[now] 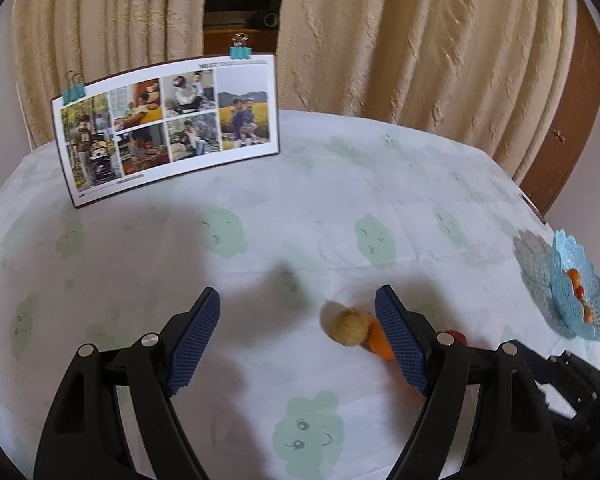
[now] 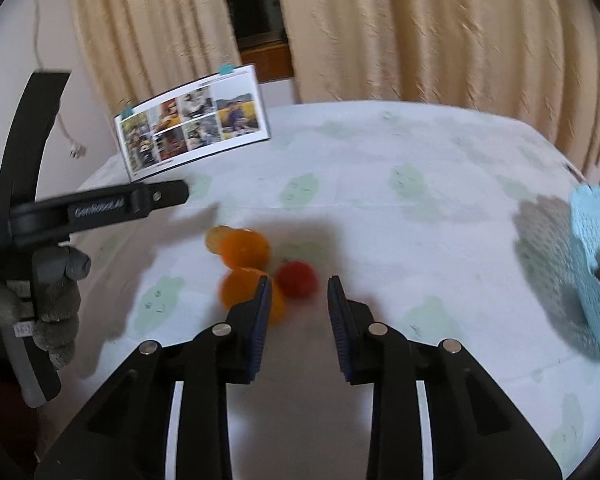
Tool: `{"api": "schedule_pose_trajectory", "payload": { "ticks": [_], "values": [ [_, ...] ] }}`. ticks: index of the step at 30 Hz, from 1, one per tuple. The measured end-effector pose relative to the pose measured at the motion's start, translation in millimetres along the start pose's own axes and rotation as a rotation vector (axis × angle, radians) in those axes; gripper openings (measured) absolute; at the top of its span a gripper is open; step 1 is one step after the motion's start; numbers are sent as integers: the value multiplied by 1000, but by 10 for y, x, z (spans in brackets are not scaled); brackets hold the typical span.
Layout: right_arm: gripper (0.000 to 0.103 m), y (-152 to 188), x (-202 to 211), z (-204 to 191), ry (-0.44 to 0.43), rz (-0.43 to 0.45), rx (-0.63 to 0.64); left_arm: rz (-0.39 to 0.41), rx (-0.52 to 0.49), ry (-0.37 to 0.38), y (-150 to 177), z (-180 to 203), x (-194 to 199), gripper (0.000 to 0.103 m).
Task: Organize fruits
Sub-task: 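Grasp a red cherry tomato with the right tool while the left tool grasps an orange tomato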
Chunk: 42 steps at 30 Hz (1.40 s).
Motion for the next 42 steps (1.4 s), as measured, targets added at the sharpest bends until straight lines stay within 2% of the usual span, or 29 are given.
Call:
{"api": "schedule_pose_trajectory", "payload": {
  "ticks": [4, 8, 11, 15, 21, 23, 24, 28, 30, 33, 38, 40, 42],
  "values": [
    [31, 36, -14, 42, -41, -36, -66, -5, -11, 0, 8, 50, -21, 79],
    [31, 124, -65, -144, -86, -71, -51, -2, 5, -8, -1, 2, -6, 79],
    [32, 113, -89, -174, -64, -56, -35, 3, 12, -5, -9, -28, 11, 79],
    [32, -49, -151, 45, -20, -39, -118, 5, 16, 3, -9, -25, 26, 79],
    [32, -174, -361, 116, -31, -77, -169, 11, 10, 10, -18, 7, 55, 79],
    [32, -156, -470, 128, -34, -119, -176, 10, 6, 13, -11, 26, 54, 79],
    [37, -144, -493, 114, -37, -125, -173, 8, 4, 14, -8, 33, 51, 79],
    [46, -15, -443, 9, -29, -136, -105, 8, 7, 13, -2, 32, 51, 79],
    [62, 56, -397, -50, -54, -146, -85, 8, 11, 14, 1, 34, 55, 79],
    [62, 94, -369, -55, -40, -132, -60, 7, 2, 17, 16, 69, 61, 79],
    [61, -16, -452, 7, -31, -123, -87, 3, -21, 27, 50, 164, 74, 79],
    [57, -47, -489, -6, -31, -125, -77, 4, -20, 29, 64, 165, 88, 79],
    [45, -20, -550, -22, -23, -143, -54, 4, -16, 31, 98, 152, 120, 79]
  ]
}}
Point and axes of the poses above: each gripper's, at about its wrist camera, not at the fingertips, and x roughly against the way its jaws point, z to its right, y to its underside, the point moved 10 cm from there along -x, roughly the way its jaws point, and after that the axes turned 15 degrees about -x, right-handed, at the moved point
